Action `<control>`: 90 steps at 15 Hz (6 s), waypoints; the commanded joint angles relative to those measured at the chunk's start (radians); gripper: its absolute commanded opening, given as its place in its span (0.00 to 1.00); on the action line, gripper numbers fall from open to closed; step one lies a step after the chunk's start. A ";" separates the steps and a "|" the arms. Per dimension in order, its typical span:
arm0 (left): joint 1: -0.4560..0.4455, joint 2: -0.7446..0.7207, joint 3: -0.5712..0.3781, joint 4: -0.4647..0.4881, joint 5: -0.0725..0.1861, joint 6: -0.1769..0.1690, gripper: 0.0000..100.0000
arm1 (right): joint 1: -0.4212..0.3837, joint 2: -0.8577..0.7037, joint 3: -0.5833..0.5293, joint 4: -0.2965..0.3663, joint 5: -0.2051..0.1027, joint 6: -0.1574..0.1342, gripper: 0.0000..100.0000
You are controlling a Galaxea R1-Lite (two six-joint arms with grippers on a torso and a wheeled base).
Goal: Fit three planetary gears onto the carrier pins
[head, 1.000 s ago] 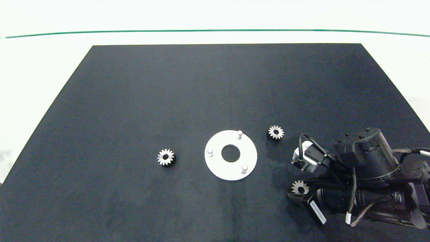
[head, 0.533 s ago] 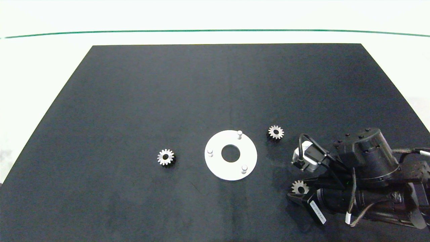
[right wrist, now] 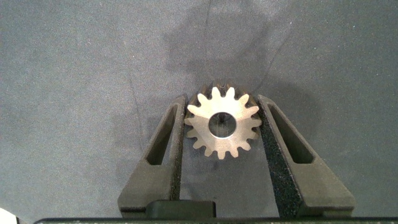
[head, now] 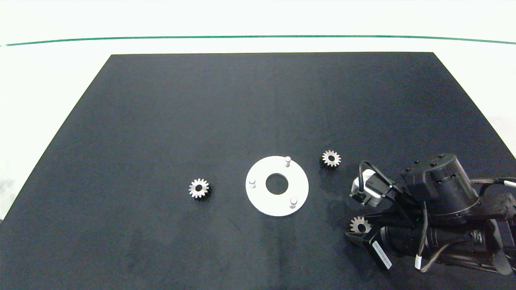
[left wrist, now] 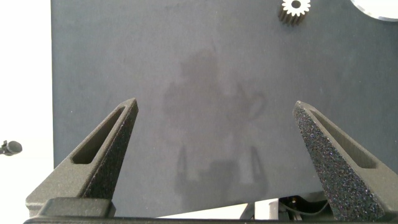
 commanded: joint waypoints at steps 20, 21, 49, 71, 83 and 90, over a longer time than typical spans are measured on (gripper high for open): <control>0.005 0.001 -0.024 0.000 0.000 0.001 1.00 | 0.233 0.111 -0.483 0.323 -0.161 -0.011 0.04; 0.005 0.002 -0.026 0.000 0.000 0.001 1.00 | 0.237 0.126 -0.494 0.323 -0.164 -0.011 0.04; 0.000 0.007 -0.044 -0.001 0.000 0.002 1.00 | 0.267 0.282 -0.626 0.336 -0.173 -0.001 0.04; -0.002 0.008 -0.066 0.000 0.000 0.001 1.00 | 0.262 0.299 -0.627 0.340 -0.173 0.023 1.00; -0.002 0.004 -0.063 0.002 -0.002 -0.001 1.00 | -0.108 0.086 -0.656 0.466 -0.041 0.022 1.00; -0.003 0.002 -0.067 0.002 -0.002 -0.002 1.00 | -0.100 0.223 -0.705 0.443 -0.038 0.032 1.00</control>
